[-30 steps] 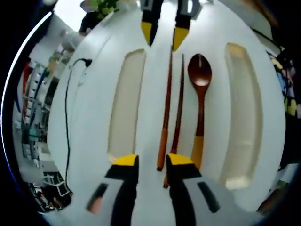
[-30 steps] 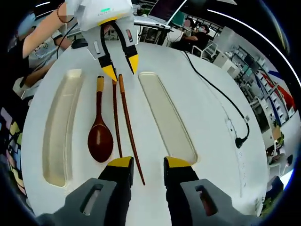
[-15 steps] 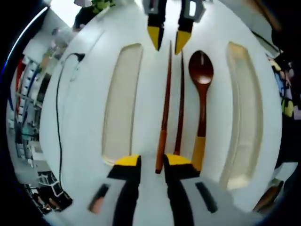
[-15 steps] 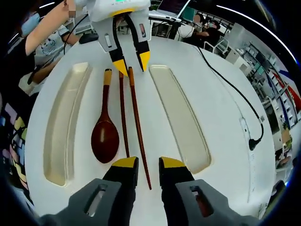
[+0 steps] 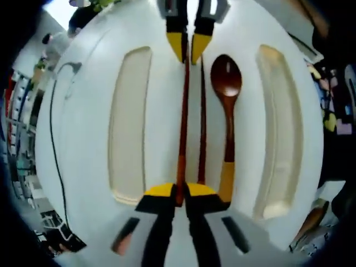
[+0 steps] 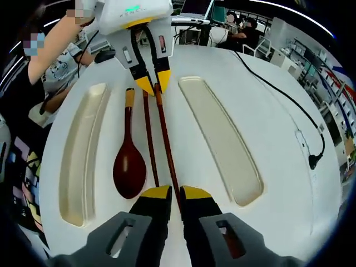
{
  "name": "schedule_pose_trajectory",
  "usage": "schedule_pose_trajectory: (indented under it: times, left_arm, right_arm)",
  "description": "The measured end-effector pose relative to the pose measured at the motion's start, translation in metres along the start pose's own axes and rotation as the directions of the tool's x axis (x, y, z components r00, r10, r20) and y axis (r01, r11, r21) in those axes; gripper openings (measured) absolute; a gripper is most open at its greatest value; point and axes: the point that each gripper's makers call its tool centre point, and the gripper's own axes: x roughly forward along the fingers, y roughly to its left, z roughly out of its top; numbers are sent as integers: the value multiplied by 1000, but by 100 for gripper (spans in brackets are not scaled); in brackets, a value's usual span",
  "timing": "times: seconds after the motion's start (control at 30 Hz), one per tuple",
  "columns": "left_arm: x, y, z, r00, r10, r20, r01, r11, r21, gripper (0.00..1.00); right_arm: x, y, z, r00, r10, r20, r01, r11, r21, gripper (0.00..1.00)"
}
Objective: Arrange the utensils inside the cutlery case until each visible utensil rests in its matching compartment.
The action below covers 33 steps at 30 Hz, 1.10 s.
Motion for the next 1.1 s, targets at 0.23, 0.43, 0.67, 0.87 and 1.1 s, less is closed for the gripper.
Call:
schedule_pose_trajectory:
  times: [0.23,0.43,0.67,0.87,1.1]
  left_arm:
    - [0,2,0,997,-3,-76,4,1000,16,7]
    - [0,1,1,994,40,-99,-33,997,74,6]
    - [-3,8,-5,992,36,-122,-27,997,75,6]
    - [-20,13,-3,994,63,-90,-60,997,37,6]
    - [-47,16,-3,994,91,-61,-89,995,35,6]
  right_arm:
    - [3,-3,4,1000,-2,-13,2,1000,-12,2]
    - [4,3,3,999,-17,-48,13,997,-72,2]
    - [5,6,2,1000,10,-17,-12,996,-90,1]
    - [-7,-7,12,999,-38,-17,36,995,-98,1]
    - [-34,-6,33,996,-87,6,87,985,-148,1]
